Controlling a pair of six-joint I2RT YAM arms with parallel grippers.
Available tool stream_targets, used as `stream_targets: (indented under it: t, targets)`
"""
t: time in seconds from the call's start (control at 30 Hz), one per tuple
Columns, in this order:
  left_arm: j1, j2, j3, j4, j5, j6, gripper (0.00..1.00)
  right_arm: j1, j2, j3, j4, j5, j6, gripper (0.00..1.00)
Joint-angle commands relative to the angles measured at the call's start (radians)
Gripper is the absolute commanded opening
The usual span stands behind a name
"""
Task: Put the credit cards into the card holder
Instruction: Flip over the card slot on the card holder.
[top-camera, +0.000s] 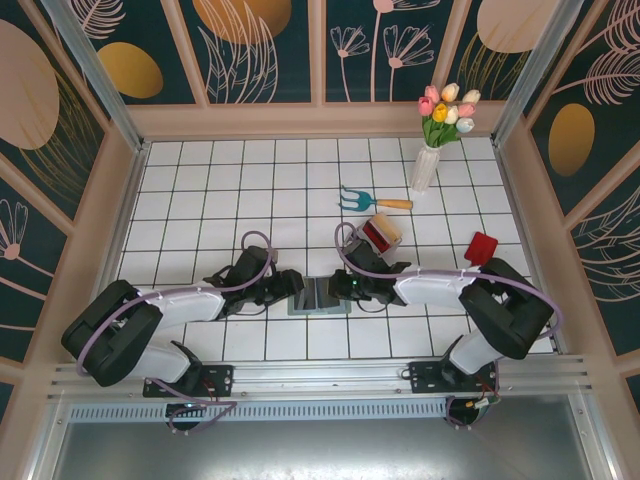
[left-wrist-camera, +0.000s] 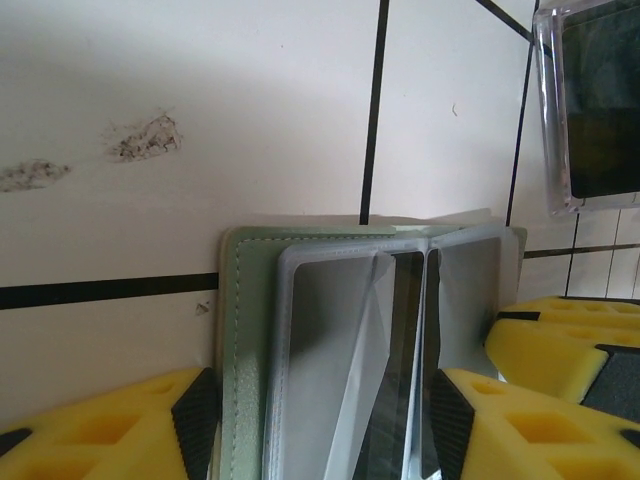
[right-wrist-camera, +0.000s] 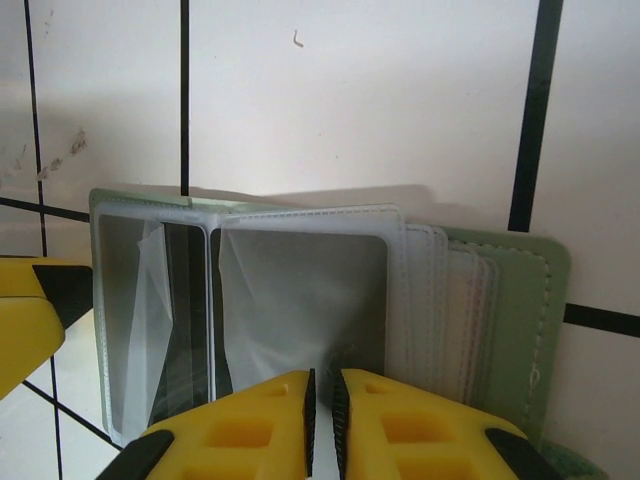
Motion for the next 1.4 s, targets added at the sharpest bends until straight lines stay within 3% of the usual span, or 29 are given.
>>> stream_targets:
  t: [0.0, 0.23, 0.43, 0.77, 1.37]
  targets:
    - [-0.006, 0.045, 0.008, 0.028, 0.05, 0.015, 0.59, 0.002, 0.058, -0.036, -0.096, 0.053, 0.007, 0.18]
    - [-0.005, 0.035, 0.005, 0.076, 0.083, -0.01, 0.41, -0.001, 0.05, -0.034, -0.108, 0.069, 0.013, 0.17]
    - [-0.005, -0.027, -0.011, 0.097, 0.093, -0.026, 0.33, -0.001, 0.043, -0.037, -0.108, 0.075, 0.022, 0.17]
    - [-0.004, -0.059, -0.042, 0.205, 0.14, -0.052, 0.37, -0.001, 0.046, -0.018, -0.108, 0.075, 0.018, 0.18]
    - [-0.005, -0.08, -0.093, 0.329, 0.18, -0.092, 0.2, -0.001, 0.047, -0.009, -0.105, 0.073, 0.017, 0.18]
